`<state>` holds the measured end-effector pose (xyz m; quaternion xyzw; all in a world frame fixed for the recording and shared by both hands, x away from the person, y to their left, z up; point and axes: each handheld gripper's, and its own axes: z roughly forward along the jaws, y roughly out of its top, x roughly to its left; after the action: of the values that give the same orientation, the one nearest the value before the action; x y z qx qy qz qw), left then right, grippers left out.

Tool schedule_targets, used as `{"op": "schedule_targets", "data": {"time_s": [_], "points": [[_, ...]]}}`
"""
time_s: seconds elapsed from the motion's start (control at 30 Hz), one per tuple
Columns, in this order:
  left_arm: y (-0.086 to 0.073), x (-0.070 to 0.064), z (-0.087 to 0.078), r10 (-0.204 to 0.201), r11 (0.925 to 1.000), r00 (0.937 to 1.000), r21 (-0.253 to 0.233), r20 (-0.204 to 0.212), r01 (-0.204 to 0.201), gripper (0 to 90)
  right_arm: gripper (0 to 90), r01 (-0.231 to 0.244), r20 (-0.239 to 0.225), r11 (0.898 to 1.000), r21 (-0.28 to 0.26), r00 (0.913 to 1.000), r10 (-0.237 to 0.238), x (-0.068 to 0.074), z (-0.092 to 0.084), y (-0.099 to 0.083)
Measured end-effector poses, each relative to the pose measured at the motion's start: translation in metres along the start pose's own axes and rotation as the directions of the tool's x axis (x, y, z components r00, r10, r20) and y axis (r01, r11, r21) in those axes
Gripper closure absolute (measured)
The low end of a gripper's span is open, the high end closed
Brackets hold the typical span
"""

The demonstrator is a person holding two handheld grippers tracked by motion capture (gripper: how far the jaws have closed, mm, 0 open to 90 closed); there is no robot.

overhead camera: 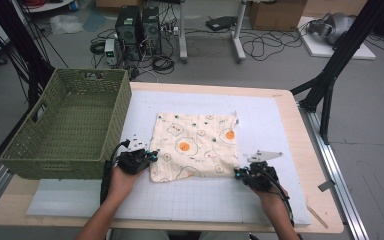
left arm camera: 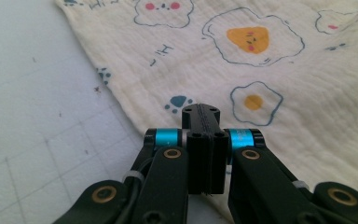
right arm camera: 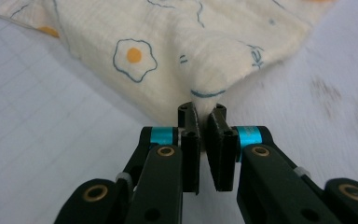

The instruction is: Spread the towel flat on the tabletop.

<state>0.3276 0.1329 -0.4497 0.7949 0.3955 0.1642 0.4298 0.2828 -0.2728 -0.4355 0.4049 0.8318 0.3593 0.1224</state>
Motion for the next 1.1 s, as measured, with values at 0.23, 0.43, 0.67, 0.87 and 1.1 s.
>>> {"op": "schedule_targets", "data": {"time_s": [0.23, 0.43, 0.67, 0.87, 1.1], "points": [[0.001, -0.007, -0.006, -0.048, 0.9987, 0.9980, -0.016, 0.040, 0.048, 65.7, 72.4, -0.037, 0.020, 0.999, -0.003, 0.9991, 0.038, 0.003, -0.024, -0.024], [-0.002, -0.015, -0.019, -0.046, 0.9981, 0.9969, -0.037, 0.063, 0.049, 52.0, 60.5, -0.048, 0.104, 0.992, -0.118, 0.9928, 0.060, -0.005, -0.038, -0.017], [-0.013, -0.032, -0.018, 0.031, 0.9986, 0.9929, 0.037, 0.115, -0.036, 55.5, 61.9, 0.044, 0.039, 0.992, -0.118, 0.9984, -0.040, 0.011, -0.011, 0.003], [-0.017, -0.039, -0.020, 0.173, 0.9832, 0.9831, 0.048, 0.059, -0.176, 86.1, 65.2, 0.103, -0.010, 0.994, -0.027, 0.9946, -0.103, 0.017, 0.019, 0.010], [-0.019, -0.033, -0.030, 0.142, 0.9856, 0.9848, 0.078, 0.100, -0.150, 87.7, 88.6, 0.108, -0.063, 0.994, 0.000, 0.9922, -0.108, 0.020, 0.017, 0.006]]}}
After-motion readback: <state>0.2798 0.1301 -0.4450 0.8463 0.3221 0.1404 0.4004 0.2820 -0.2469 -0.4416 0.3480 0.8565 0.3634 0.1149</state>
